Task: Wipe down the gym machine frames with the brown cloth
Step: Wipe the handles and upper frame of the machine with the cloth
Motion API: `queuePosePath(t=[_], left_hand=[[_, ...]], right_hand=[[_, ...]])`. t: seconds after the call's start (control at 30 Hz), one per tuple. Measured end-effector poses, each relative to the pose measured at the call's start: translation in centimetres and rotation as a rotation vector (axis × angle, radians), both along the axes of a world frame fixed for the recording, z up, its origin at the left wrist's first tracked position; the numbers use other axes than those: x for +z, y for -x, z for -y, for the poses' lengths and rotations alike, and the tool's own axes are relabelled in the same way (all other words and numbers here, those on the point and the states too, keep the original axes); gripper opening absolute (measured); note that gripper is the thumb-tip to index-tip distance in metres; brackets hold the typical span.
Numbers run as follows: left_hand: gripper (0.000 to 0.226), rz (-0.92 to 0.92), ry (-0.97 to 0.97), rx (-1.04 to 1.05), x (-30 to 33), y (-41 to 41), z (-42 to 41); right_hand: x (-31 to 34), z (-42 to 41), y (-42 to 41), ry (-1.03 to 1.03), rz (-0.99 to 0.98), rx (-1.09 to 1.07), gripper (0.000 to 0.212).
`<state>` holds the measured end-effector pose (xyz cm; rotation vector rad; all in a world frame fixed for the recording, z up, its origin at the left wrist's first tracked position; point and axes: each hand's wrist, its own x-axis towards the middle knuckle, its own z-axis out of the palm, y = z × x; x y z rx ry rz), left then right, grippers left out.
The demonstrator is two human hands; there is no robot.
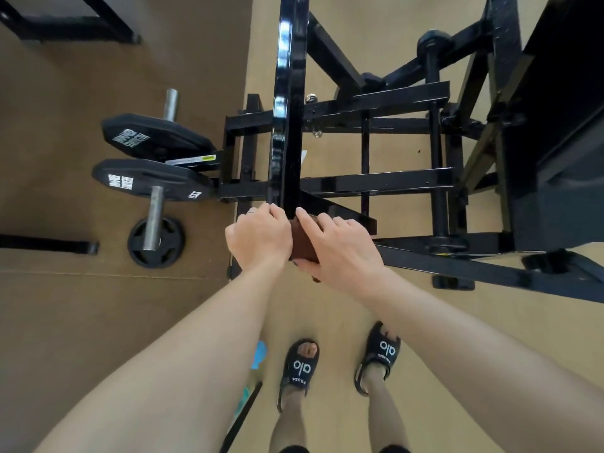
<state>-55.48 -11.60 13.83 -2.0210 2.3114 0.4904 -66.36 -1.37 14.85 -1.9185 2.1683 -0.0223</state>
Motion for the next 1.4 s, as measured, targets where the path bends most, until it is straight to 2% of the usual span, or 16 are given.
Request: queuePosePath(t=[0.13,0.3,0.43,0.6,0.73,0.93,1.03,1.23,1.3,1.4], left_hand=[[0.050,0.033,0.039,-0.052,-0.3,-0.2,0.0],[0.050,0.047,0.033,-0.061,-0.4,-0.2,0.1],[0.049,0.028,0.003,-0.056,-0.3,-0.3,0.2],[0.042,0.003,0.037,-0.070,-0.2,-0.4,-0.1],[0.040,0.009,0.060,-0.098,-0.3,-0.4,-0.1],[0.045,0.088,0.051,-0.117,-0.9,-0.5,0.4],[0.049,0.054,0.040,-0.100,-0.9,-0.6,0.4],[0.050,0.015,0.033,-0.076,-0.6,-0.7,0.2],[0.050,0.009,0.037,-0.075,-0.7,-0.6,0.0],[0.051,-0.001,0.065,-0.078,-0.7,-0.5,0.0]], right_hand=[[-0.2,0.4,-0.4,0.007,-0.051,-0.019,0.072],[-1.0,-0.7,-0.1,0.129,0.040,-0.093,0.059],[-1.1,-4.9,3.6,0.132,0.084,-0.123,0.060],[-0.3,-10.9,8.7,0.046,-0.011,-0.248,0.070],[0.4,-6.6,5.4,-0.067,-0.063,-0.155,0.068],[-0.4,1.2,-1.9,0.060,-0.052,-0.076,0.062],[-0.5,-2.2,1.3,0.126,0.055,-0.062,0.067],[0.9,-14.7,13.0,-0.057,0.015,-0.301,0.070],[1.0,-14.6,13.2,-0.135,-0.026,-0.313,0.070],[0.9,-11.9,10.7,-0.134,-0.034,-0.266,0.067]])
